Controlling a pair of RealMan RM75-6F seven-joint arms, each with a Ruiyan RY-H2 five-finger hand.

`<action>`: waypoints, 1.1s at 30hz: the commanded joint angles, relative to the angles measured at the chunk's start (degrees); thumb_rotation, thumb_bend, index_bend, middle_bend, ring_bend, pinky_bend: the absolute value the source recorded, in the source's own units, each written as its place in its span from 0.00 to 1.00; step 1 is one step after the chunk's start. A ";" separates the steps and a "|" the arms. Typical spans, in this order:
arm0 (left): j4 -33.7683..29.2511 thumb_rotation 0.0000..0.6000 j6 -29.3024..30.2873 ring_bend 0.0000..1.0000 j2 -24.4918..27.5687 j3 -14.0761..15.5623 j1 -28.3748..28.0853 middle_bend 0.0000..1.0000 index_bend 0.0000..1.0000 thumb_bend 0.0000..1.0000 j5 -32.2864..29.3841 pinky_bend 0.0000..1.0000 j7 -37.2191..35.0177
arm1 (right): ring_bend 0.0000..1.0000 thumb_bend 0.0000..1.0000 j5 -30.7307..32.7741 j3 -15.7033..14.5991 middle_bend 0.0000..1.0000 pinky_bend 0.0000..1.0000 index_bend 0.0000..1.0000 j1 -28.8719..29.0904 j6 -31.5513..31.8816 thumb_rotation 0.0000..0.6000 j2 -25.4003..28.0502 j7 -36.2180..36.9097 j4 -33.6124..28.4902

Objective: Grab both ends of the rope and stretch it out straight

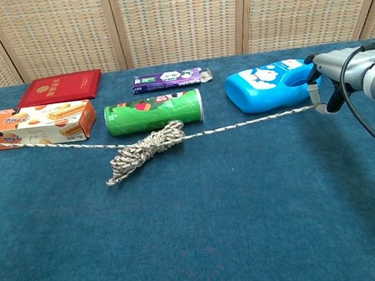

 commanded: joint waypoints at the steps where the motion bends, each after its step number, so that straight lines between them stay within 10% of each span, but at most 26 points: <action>1: 0.06 1.00 0.10 0.00 -0.14 -0.01 -0.04 0.00 0.78 0.59 0.20 0.00 -0.04 | 0.00 0.43 0.05 -0.04 0.01 0.00 0.64 -0.03 -0.29 1.00 -0.08 0.23 -0.11; 3: -0.28 1.00 -0.11 0.00 -0.04 0.13 0.07 0.00 0.65 0.47 0.25 0.00 -0.15 | 0.00 0.37 0.53 0.19 0.01 0.00 0.45 -0.15 -1.06 1.00 0.03 1.06 -0.81; 5: -1.51 1.00 -0.47 0.00 0.60 0.15 0.26 0.00 0.22 0.14 0.13 0.00 -1.92 | 0.00 0.17 0.26 0.38 0.01 0.00 0.15 -0.28 -1.20 1.00 0.39 1.87 -1.41; 7: -2.63 1.00 -0.43 0.00 1.40 0.10 0.45 0.00 0.01 0.01 0.16 0.00 -3.71 | 0.00 0.04 -0.32 0.50 0.00 0.00 0.03 -0.52 -1.10 1.00 0.79 2.85 -2.13; 19: -18.74 1.00 9.59 0.00 9.51 -1.74 6.58 0.00 0.00 0.00 -1.05 0.00 -8.22 | 0.00 0.00 -17.47 -2.55 0.00 0.00 0.00 -6.58 7.31 1.00 7.70 14.54 -12.98; 33: -42.37 1.00 20.28 0.00 13.25 0.27 15.28 0.00 0.00 0.00 -0.76 0.00 2.97 | 0.00 0.00 -43.90 -11.19 0.00 0.00 0.00 -17.58 25.22 1.00 14.02 21.46 -15.72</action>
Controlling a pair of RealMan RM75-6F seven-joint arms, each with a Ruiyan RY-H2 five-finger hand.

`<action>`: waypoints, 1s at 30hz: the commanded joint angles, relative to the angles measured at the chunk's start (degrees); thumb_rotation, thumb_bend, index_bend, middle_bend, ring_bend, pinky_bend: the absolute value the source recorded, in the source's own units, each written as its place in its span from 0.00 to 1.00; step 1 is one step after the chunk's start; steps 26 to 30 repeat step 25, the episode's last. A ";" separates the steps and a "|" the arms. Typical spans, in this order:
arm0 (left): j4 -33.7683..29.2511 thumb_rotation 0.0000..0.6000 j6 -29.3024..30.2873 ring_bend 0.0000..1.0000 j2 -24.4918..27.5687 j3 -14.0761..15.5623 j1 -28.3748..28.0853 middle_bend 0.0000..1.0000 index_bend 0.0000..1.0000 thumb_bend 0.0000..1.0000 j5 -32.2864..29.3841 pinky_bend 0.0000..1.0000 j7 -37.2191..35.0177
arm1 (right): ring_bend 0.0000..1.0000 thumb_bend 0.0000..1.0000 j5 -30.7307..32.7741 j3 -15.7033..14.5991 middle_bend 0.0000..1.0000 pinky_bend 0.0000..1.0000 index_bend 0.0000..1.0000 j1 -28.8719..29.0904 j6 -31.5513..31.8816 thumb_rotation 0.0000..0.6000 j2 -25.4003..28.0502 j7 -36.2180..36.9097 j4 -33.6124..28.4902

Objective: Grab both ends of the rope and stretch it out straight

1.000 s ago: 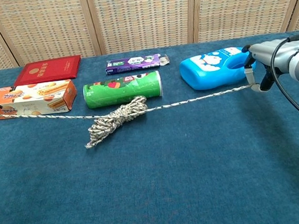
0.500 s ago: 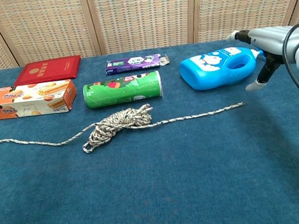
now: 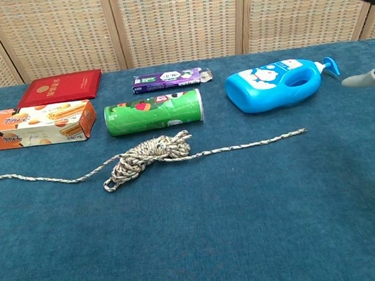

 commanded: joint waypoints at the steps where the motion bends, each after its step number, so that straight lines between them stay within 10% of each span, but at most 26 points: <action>1: -2.13 1.00 2.47 0.00 0.17 1.37 2.49 0.00 0.00 0.00 0.82 0.00 3.50 | 0.00 0.00 -6.02 -2.50 0.00 0.00 0.00 -2.90 4.11 1.00 1.65 -0.45 2.97; 12: 2.81 1.00 8.60 0.00 -4.16 3.12 6.78 0.00 0.00 0.00 5.91 0.00 4.13 | 0.00 0.00 -7.70 -4.55 0.00 0.00 0.00 -9.44 7.19 1.00 4.11 6.64 13.73; 30: 1.90 1.00 7.44 0.00 -5.20 3.01 7.18 0.00 0.00 0.00 6.66 0.00 7.09 | 0.00 0.00 -5.00 -4.70 0.00 0.00 0.00 -14.07 5.75 1.00 8.46 5.99 9.70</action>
